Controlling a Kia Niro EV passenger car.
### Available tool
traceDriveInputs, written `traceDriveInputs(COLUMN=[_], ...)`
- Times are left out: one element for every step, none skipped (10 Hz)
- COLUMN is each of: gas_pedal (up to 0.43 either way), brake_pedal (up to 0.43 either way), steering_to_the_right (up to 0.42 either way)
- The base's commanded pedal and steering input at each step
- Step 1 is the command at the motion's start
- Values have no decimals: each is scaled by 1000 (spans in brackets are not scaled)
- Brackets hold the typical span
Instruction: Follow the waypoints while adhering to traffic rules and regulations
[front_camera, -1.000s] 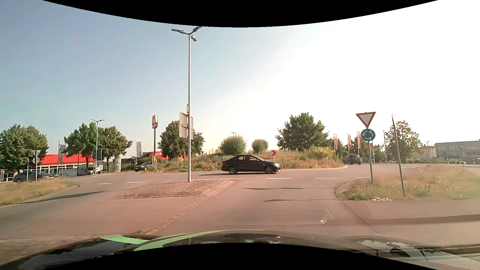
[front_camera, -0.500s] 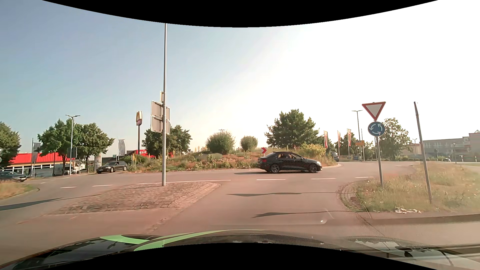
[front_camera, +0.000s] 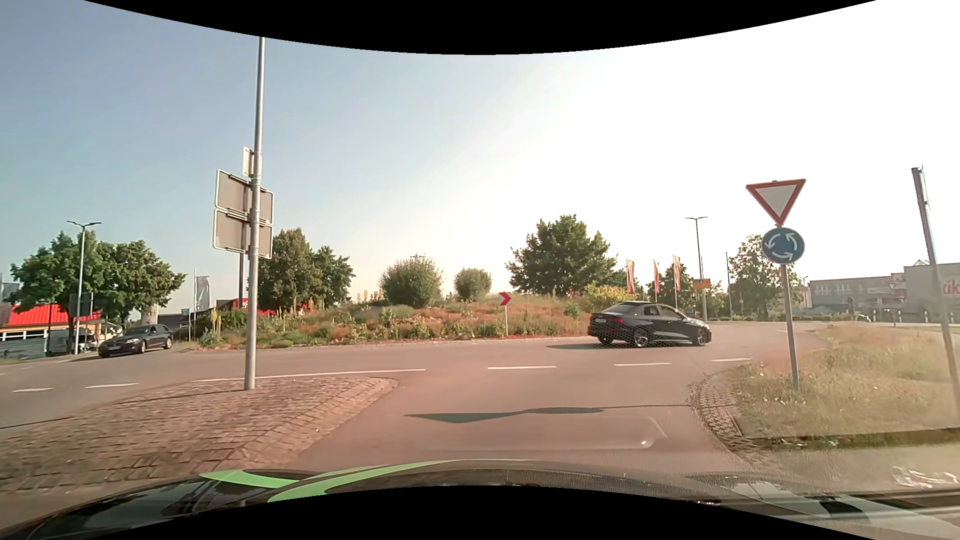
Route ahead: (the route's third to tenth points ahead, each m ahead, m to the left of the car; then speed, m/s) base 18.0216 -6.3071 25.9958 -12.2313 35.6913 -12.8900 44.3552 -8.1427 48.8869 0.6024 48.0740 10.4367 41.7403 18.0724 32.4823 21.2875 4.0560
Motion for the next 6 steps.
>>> traceDriveInputs(gas_pedal=[0,0,0,0,0,0], brake_pedal=[0,0,0,12,91,110], steering_to_the_right=[113,111,109,109,108,107])
